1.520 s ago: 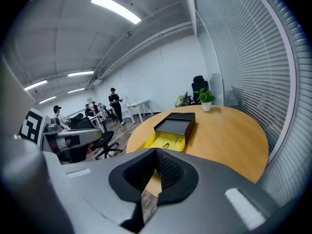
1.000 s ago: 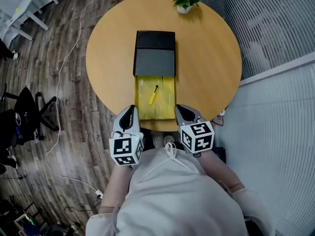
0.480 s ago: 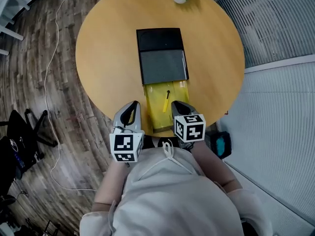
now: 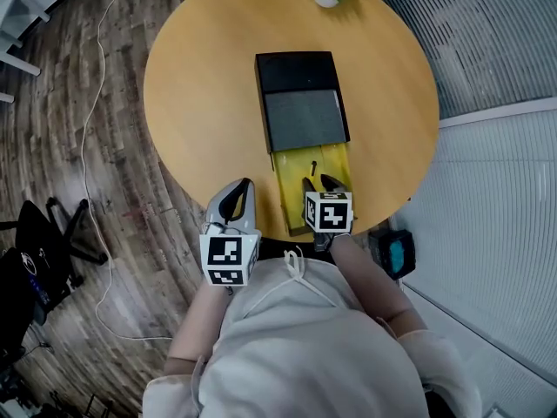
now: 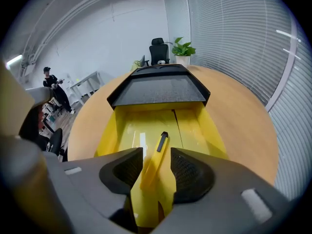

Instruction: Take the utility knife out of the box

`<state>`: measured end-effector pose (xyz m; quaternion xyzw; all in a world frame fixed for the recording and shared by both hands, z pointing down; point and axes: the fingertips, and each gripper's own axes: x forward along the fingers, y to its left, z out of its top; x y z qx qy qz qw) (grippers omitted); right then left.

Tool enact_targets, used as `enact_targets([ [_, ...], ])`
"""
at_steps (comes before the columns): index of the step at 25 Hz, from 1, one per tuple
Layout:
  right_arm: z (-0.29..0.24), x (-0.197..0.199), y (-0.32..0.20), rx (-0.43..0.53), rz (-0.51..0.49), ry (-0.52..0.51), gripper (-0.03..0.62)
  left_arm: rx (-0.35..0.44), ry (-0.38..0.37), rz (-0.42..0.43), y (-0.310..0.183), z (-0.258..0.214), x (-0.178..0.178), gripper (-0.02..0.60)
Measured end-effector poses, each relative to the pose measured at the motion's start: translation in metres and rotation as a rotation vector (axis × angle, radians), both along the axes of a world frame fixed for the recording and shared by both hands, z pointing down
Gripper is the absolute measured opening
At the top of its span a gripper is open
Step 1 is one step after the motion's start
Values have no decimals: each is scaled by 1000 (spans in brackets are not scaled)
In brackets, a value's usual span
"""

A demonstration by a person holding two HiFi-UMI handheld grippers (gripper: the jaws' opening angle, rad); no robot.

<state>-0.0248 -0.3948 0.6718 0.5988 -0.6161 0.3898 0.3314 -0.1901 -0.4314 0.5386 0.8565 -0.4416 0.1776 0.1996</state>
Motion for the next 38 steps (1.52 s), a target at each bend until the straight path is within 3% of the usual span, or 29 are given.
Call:
enact_targets([
  [7,22,1,-3,-51,50,55,138,-15,6,2,2,5,-11,6],
  [10,20,3,-1,-48,56,46,66,-16,16,3,1,3,-10,6],
  [20,11,-1,7,-40,24,-24,63,-11,29,5,-4,-1,-8,6],
  [28,-71,-10,-10,218,-104,-50,63,41,40,13,-11,-22,0,6],
  [38,-201,-16,-30,586,-138,-80,63,197,35,22,-25,-81,0,6],
])
